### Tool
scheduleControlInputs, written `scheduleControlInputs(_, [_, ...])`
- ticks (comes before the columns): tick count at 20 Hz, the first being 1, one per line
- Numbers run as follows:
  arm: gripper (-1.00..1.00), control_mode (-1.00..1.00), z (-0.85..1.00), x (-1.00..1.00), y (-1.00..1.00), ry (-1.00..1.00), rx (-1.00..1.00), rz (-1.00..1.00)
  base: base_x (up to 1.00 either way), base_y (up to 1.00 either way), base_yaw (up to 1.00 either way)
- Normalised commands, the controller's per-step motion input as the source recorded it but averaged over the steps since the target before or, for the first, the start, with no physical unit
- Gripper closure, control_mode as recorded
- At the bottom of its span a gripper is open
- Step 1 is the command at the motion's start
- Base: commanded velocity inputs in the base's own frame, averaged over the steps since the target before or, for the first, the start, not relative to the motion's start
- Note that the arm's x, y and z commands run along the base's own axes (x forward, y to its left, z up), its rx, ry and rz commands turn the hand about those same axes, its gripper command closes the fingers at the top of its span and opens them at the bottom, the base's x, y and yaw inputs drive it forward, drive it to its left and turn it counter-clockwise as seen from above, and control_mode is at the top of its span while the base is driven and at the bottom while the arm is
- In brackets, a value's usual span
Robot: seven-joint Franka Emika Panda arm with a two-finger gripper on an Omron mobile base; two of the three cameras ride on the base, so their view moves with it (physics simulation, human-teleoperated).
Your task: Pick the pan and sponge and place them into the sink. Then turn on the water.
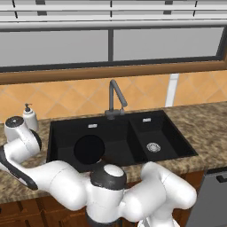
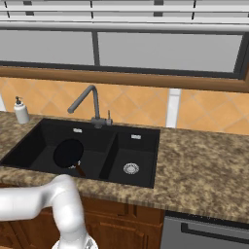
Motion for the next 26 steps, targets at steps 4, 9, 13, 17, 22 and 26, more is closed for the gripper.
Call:
scheduleControlInputs(4, [-1.00,-1.00,-0.21,0.18,0.26,0.00,0.00,0.00,0.00,0.00,0.00])
scheduleControlInputs(9, [-1.00,-1.00,-0.17,0.30,0.17,0.01,0.00,0.00,0.00,0.00,0.00])
scheduleControlInputs(13, [-1.00,-1.00,-0.19,0.26,0.26,0.04,0.00,0.00,0.00,0.00,0.00])
scheduleControlInputs(17, [-1.00,-1.00,-0.21,0.18,0.35,0.01,0.00,-0.02,0.00,0.00,0.00])
scheduleControlInputs(22, [-1.00,-1.00,-0.30,0.03,0.13,0.00,0.00,-0.04,0.00,0.00,0.00])
scheduleControlInputs(26, [-1.00,-1.00,-0.43,0.00,-0.01,0.00,0.00,-0.07,0.00,0.00,0.00])
